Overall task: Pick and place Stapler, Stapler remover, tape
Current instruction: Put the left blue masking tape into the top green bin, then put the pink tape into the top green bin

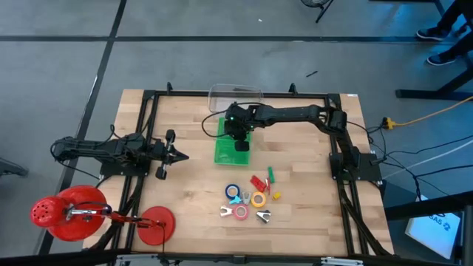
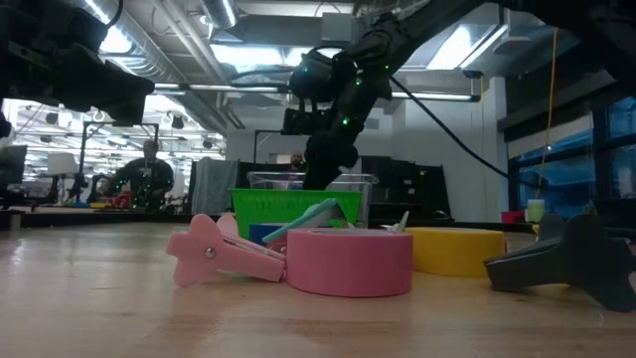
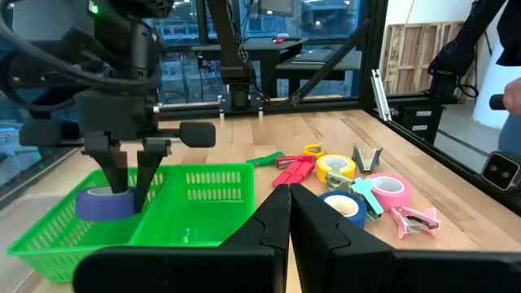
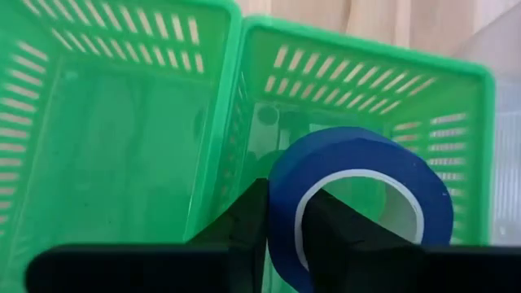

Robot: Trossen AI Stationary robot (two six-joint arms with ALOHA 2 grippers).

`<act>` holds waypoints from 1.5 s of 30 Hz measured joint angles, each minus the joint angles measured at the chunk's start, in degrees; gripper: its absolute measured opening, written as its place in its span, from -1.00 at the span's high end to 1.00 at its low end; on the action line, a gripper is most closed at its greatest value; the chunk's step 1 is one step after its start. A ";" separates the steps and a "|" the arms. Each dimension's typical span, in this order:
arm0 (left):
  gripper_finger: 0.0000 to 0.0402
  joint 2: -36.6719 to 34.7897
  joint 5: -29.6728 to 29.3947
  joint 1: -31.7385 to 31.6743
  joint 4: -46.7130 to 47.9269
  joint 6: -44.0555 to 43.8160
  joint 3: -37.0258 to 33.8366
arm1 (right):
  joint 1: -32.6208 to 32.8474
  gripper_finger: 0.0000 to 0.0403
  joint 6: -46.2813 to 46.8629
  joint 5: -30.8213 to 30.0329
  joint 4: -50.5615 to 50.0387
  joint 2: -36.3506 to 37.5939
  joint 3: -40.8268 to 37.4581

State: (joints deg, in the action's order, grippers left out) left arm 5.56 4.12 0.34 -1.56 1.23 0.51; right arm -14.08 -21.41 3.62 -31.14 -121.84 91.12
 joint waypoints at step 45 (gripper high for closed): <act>0.97 0.00 0.00 0.00 0.02 0.00 -0.01 | 5.19 -0.09 4.48 7.15 -20.45 0.24 21.31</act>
State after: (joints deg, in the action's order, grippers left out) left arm 5.56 4.12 0.34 -1.54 1.23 0.50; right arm -8.90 -16.93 10.76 -51.59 -121.60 112.42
